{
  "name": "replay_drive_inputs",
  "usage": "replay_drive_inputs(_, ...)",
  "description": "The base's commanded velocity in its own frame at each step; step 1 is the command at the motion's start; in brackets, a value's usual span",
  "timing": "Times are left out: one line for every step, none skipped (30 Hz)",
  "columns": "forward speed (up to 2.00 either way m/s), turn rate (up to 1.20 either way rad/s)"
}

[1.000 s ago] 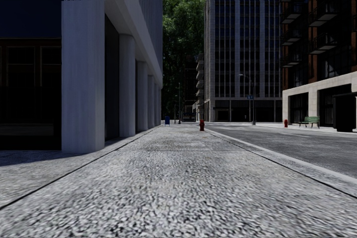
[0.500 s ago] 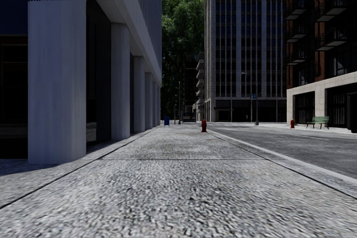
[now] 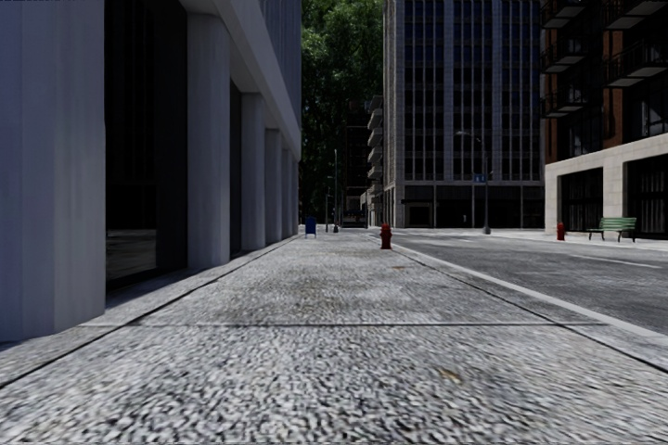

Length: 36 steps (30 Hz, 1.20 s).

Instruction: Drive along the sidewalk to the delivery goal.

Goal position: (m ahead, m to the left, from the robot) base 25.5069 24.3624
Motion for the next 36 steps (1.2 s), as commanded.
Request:
replay_drive_inputs(2.00, 0.00)
replay_drive_inputs(2.00, 0.00)
replay_drive_inputs(2.00, 0.00)
replay_drive_inputs(2.00, 0.00)
replay_drive_inputs(2.00, 0.00)
replay_drive_inputs(2.00, 0.00)
replay_drive_inputs(2.00, 0.00)
replay_drive_inputs(2.00, 0.00)
replay_drive_inputs(2.00, 0.00)
replay_drive_inputs(2.00, 0.00)
replay_drive_inputs(2.00, 0.00)
replay_drive_inputs(2.00, 0.00)
replay_drive_inputs(2.00, 0.00)
replay_drive_inputs(2.00, 0.00)
replay_drive_inputs(2.00, 0.00)
replay_drive_inputs(2.00, 0.00)
replay_drive_inputs(2.00, 0.00)
replay_drive_inputs(2.00, 0.00)
replay_drive_inputs(2.00, 0.00)
replay_drive_inputs(2.00, 0.00)
replay_drive_inputs(2.00, 0.00)
replay_drive_inputs(2.00, 0.00)
replay_drive_inputs(2.00, 0.00)
replay_drive_inputs(2.00, 0.00)
replay_drive_inputs(2.00, 0.00)
replay_drive_inputs(2.00, 0.00)
replay_drive_inputs(2.00, 0.00)
replay_drive_inputs(2.00, 0.00)
replay_drive_inputs(2.00, 0.00)
replay_drive_inputs(2.00, 0.00)
replay_drive_inputs(2.00, 0.00)
replay_drive_inputs(2.00, 0.00)
replay_drive_inputs(2.00, 0.00)
replay_drive_inputs(2.00, 0.00)
replay_drive_inputs(2.00, 0.00)
replay_drive_inputs(2.00, 0.00)
